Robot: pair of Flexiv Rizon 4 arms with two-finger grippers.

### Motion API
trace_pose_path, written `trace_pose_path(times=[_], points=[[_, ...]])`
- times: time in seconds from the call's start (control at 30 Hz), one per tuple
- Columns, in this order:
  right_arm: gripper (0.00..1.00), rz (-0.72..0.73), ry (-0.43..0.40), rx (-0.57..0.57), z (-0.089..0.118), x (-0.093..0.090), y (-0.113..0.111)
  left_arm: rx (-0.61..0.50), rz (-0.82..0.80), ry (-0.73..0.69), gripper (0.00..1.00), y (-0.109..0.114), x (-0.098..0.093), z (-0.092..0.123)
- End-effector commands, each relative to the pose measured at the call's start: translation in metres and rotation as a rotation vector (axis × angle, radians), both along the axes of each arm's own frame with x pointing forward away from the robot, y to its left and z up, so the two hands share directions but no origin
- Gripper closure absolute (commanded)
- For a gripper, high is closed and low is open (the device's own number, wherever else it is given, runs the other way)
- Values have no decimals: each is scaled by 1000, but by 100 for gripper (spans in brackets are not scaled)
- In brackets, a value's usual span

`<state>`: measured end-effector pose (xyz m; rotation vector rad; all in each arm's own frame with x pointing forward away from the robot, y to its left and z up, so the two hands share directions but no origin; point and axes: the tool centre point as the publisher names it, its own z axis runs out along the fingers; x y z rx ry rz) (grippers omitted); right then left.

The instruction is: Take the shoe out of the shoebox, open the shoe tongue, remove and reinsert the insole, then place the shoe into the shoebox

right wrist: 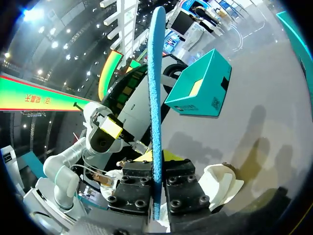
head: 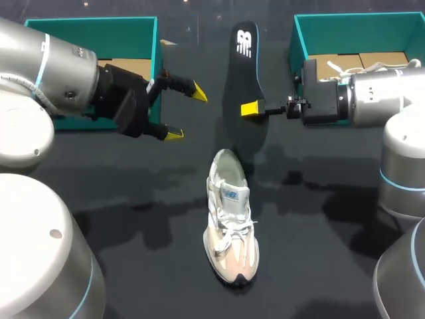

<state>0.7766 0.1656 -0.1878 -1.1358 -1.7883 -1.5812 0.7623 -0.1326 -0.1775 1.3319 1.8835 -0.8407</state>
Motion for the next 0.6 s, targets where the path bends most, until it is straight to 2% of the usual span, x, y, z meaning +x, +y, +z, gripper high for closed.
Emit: trace_pose_path(times=[0.03,0.07,0.53,0.6], points=[[100,-93,-74,-12,-4,-2,7,101,174,106,0,8,-13,1],[100,-132,-87,-62,-6,1,11,170,257,93,0,12,-14,-2],[100,-132,-87,-62,-6,1,11,170,257,93,0,12,-14,-2],[100,-132,-87,-62,-6,1,11,148,291,165,0,9,-11,-8]])
